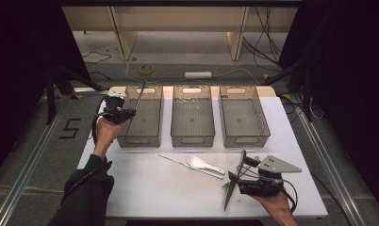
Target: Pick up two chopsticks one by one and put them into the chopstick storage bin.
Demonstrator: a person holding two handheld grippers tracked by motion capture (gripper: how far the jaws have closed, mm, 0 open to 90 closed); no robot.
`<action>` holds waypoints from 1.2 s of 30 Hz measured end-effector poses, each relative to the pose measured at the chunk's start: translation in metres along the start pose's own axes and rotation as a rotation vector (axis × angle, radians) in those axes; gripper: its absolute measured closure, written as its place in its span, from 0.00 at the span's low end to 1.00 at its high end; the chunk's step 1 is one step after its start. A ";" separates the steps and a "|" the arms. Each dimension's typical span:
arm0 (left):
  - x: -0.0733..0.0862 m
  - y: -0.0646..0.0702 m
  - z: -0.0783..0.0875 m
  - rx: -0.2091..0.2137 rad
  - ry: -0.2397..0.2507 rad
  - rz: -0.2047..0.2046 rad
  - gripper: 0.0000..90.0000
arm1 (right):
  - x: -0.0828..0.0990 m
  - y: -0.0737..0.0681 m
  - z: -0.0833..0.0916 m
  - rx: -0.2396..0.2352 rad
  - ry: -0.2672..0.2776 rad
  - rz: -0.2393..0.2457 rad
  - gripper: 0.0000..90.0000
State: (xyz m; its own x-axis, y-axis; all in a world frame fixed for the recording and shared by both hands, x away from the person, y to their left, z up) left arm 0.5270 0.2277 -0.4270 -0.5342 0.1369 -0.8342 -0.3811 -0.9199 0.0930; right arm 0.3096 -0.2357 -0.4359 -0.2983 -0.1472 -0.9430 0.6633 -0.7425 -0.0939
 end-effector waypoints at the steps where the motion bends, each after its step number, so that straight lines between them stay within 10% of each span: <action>1: 0.000 0.000 0.000 0.003 0.002 0.006 0.93 | 0.000 0.000 0.000 0.000 0.000 0.000 0.24; 9: -0.007 0.009 0.006 0.033 -0.006 -0.029 0.65 | 0.000 0.000 0.001 0.002 0.004 -0.001 0.23; 17: -0.023 0.040 0.028 0.147 -0.008 -0.155 0.41 | -0.001 0.000 0.002 0.002 0.007 0.002 0.24; 27: -0.029 0.102 0.050 0.322 -0.061 -0.392 0.32 | -0.001 -0.001 0.002 0.002 0.006 0.005 0.23; 36: -0.018 0.144 0.049 0.462 -0.137 -0.497 0.29 | -0.001 -0.001 0.002 0.001 0.007 0.004 0.23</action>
State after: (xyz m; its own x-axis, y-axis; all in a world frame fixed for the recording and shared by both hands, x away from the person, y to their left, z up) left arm 0.4449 0.1108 -0.3722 -0.2919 0.5751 -0.7642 -0.8715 -0.4891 -0.0352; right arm 0.3079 -0.2367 -0.4342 -0.2911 -0.1459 -0.9455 0.6640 -0.7423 -0.0899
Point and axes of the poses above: each handheld gripper's, and its own axes: z roughly backward along the jaws, x roughly out of its underside, y roughly to its right, the point moved 1 cm from there along -z, roughly forward along the jaws, and after that the axes turned 8 degrees about y, right-handed, at the moved point
